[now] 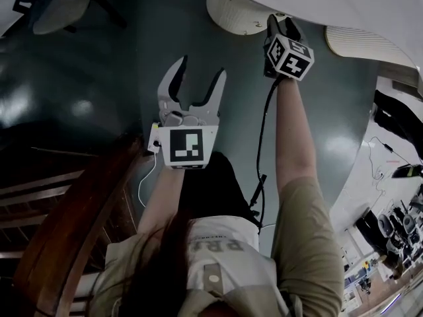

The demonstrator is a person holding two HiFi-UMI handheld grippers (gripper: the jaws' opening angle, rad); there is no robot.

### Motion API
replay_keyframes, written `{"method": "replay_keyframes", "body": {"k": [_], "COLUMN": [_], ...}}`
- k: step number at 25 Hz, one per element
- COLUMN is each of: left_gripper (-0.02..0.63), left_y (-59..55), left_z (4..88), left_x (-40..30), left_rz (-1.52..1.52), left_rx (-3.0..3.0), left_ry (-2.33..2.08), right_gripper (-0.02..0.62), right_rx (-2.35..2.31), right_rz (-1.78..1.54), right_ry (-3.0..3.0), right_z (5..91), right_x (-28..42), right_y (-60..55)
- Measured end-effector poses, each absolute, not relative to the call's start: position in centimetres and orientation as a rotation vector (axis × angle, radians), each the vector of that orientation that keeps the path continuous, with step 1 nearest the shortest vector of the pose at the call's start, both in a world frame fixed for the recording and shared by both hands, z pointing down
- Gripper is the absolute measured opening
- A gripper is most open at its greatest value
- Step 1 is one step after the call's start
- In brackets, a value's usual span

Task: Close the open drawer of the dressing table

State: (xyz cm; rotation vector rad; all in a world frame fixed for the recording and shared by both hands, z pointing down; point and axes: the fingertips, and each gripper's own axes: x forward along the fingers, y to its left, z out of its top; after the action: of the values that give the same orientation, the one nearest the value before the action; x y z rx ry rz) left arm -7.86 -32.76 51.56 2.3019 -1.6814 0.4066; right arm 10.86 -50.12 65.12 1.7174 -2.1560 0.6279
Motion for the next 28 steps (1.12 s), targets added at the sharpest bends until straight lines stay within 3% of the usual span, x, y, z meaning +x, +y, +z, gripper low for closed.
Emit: {"method": "replay_keyframes", "body": {"k": [2, 12, 28], "left_gripper": [0.302, 0.302, 0.302], "left_y": [-32.4, -28.8, -22.5], "left_z": [50.6, 41.3, 18.6], "left_x": [-7.7, -8.5, -7.4], "left_rz": [0.401, 0.396, 0.197], "left_rx": [2.32, 2.393, 2.518], "left_ry": [-1.685, -1.717, -1.832], "right_gripper": [0.233, 0.233, 0.219], "right_rx": [1.752, 1.766, 1.819], "right_rz": [0.629, 0.486, 0.226], "right_ry": [-2.173, -2.264, -2.552], "right_z": [64.2, 52.8, 21.5], "right_x": [11.4, 11.9, 12.8], "right_y": [-49.2, -42.5, -26.4]}}
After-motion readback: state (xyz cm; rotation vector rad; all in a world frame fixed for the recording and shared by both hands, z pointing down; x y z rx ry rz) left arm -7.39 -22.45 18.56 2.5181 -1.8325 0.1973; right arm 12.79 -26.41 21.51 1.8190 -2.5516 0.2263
